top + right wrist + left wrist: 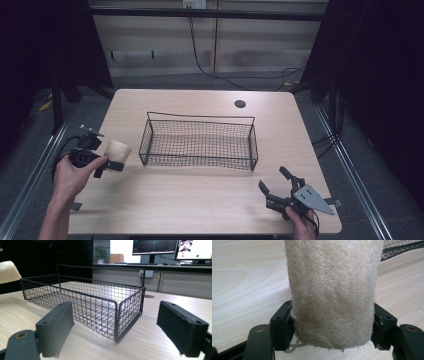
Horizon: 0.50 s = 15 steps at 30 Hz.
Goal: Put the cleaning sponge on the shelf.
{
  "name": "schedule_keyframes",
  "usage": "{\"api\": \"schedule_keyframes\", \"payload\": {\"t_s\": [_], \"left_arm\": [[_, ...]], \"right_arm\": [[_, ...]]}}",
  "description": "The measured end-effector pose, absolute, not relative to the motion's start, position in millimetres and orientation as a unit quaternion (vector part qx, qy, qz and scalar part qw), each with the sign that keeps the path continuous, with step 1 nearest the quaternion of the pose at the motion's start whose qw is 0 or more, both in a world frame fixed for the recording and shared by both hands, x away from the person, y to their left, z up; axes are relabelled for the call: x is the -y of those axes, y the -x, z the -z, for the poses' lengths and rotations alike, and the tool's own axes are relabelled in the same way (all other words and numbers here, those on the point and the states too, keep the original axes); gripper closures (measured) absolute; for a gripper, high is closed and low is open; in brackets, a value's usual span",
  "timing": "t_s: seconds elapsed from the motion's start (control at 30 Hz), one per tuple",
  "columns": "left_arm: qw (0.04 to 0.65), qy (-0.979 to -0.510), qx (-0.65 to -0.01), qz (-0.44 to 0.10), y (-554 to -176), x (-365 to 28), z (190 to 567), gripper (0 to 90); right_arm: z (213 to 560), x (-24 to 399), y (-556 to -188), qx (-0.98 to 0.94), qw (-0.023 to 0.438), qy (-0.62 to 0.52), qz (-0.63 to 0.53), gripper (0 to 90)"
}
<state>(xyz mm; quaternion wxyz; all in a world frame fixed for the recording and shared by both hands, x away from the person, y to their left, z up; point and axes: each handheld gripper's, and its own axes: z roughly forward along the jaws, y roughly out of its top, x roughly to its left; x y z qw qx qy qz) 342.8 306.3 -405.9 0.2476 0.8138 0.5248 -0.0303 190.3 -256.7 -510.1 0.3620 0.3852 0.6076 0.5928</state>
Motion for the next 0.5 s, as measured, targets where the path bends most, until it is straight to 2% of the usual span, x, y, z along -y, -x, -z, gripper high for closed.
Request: {"api": "schedule_keyframes", "payload": {"t_s": [0.5], "left_arm": [[0.292,-0.811,-0.507,0.026,-334.8,-300.9,375.1,32.4]], "right_arm": [[510.3,256.4,-189.8,-0.605,0.365,-0.386,-0.593,13.2]]}}
